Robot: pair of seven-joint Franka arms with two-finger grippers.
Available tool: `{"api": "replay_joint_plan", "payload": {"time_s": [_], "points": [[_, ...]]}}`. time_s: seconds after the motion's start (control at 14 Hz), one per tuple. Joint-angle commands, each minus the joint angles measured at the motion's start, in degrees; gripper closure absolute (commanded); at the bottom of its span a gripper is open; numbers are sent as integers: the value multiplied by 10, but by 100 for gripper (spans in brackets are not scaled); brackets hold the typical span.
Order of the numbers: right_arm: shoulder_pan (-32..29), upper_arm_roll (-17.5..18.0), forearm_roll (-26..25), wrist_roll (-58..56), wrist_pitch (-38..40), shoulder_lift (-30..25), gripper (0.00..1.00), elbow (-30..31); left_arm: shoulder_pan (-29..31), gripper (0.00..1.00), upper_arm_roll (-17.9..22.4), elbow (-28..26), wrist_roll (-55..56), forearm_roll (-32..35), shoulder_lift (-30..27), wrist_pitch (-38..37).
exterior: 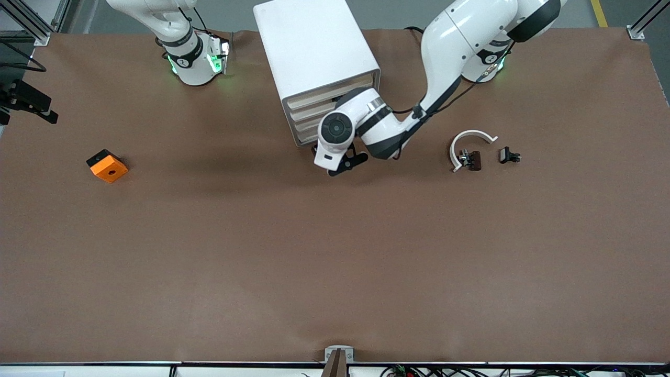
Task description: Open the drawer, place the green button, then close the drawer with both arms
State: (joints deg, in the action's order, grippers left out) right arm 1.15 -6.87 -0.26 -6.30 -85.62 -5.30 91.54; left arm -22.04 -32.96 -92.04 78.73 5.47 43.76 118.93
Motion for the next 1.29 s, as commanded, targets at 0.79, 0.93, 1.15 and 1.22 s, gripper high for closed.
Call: {"api": "replay_joint_plan", "payload": {"time_s": [0.79, 0.93, 1.15, 1.22], "points": [[0, 5, -3, 2, -6, -14, 0, 15, 169, 0, -15, -1, -131, 101, -33, -59], [-1, 5, -3, 2, -5, -14, 0, 15, 186, 0, -15, -1, -147, 101, -39, -59], [-1, 4, -3, 2, -5, -14, 0, 15, 219, 0, -16, -2, -175, 102, -53, -73], [-1, 4, -4, 2, -5, -14, 0, 15, 229, 0, -16, -2, -199, 101, -62, -90]]}}
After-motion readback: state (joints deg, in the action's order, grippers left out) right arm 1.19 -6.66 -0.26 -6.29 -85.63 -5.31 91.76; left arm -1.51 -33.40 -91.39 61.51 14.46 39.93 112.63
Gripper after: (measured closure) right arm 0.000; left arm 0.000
